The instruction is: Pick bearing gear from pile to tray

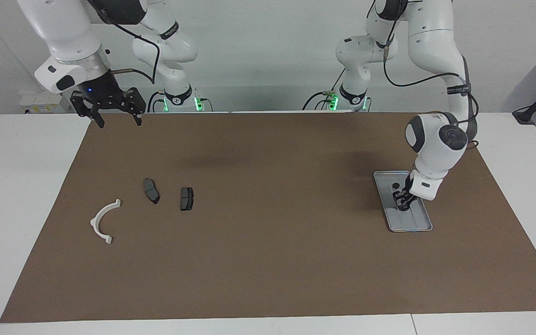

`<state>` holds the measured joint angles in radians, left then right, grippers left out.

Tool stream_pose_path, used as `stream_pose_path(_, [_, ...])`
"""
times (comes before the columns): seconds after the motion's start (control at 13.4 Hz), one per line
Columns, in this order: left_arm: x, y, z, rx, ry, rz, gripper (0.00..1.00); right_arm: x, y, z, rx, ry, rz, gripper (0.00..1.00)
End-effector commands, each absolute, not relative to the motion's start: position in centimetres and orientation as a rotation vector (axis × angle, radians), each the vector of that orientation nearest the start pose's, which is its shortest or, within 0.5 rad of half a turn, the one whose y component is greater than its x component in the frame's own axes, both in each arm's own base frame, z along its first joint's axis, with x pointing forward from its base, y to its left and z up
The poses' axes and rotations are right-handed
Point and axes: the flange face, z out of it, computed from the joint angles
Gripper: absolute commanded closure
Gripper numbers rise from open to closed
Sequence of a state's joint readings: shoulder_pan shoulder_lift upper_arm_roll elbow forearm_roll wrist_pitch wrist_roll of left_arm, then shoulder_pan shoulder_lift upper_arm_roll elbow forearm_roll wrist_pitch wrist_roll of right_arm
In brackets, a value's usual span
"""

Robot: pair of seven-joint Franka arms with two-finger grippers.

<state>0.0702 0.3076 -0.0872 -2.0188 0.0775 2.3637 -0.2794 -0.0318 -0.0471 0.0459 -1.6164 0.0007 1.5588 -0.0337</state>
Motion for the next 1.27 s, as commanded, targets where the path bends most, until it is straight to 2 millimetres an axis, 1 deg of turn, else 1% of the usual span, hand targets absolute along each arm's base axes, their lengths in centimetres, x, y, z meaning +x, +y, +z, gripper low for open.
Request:
stream_pose_path(0.0, [59.8, -0.4, 30.1, -3.104, -0.313, -0.092, 0.71, 53.3, 0.8, 62.9, -3.134, -0.103, 0.029, 0.00])
stream_pose_path(0.07, [60.0, -0.4, 30.4, -3.103, -0.314, -0.087, 0.23, 53.3, 1.0, 62.9, -3.134, -0.108, 0.034, 0.00])
stream_pose_path(0.15, [60.2, -0.5, 30.8, -3.103, -0.315, -0.092, 0.00, 53.3, 0.9, 63.0, -3.134, -0.108, 0.031, 0.00])
stream_pose_path(0.3, [60.2, -0.1, 32.3, -3.097, -0.321, -0.081, 0.00, 53.2, 0.5, 63.0, -3.134, -0.096, 0.031, 0.00])
stream_pose_path(0.37, [59.8, 0.0, 34.2, -3.091, -0.320, -0.079, 0.00, 53.2, 0.6, 63.0, -3.134, -0.099, 0.031, 0.00])
stream_pose_path(0.45, [59.4, 1.2, 36.3, -3.082, -0.350, -0.079, 0.00, 53.3, 0.7, 63.0, -3.134, -0.101, 0.026, 0.00])
stream_pose_path(0.52, [58.9, 2.0, 38.5, -3.073, -0.366, -0.067, 0.00, 53.3, 0.9, 63.0, -3.134, -0.106, 0.022, 0.00])
stream_pose_path(0.6, [58.3, 2.2, 40.9, -3.065, -0.366, -0.039, 0.00, 53.3, 0.9, 63.0, -3.134, -0.106, 0.022, 0.00])
stream_pose_path(0.75, [57.2, 2.3, 45.0, -3.058, -0.308, 0.021, 0.00, 53.3, 0.7, 63.0, -3.133, -0.103, 0.019, 0.00])
stream_pose_path(0.9, [55.8, 2.0, 48.6, -3.046, -0.299, 0.095, 0.00, 53.3, 0.9, 63.0, -3.135, -0.106, 0.017, 0.00])
stream_pose_path(1.05, [53.5, 1.8, 52.1, -3.040, -0.274, 0.106, 0.00, 53.3, 0.9, 63.0, -3.133, -0.108, 0.019, 0.00])
stream_pose_path(1.12, [52.5, 1.4, 53.2, -3.040, -0.245, 0.118, 0.00, 53.3, 0.9, 63.0, -3.133, -0.106, 0.017, 0.00])
stream_pose_path(1.2, [52.2, 1.3, 53.5, -3.039, -0.227, 0.125, 0.00, 53.3, 0.9, 63.0, -3.133, -0.106, 0.017, 0.00])
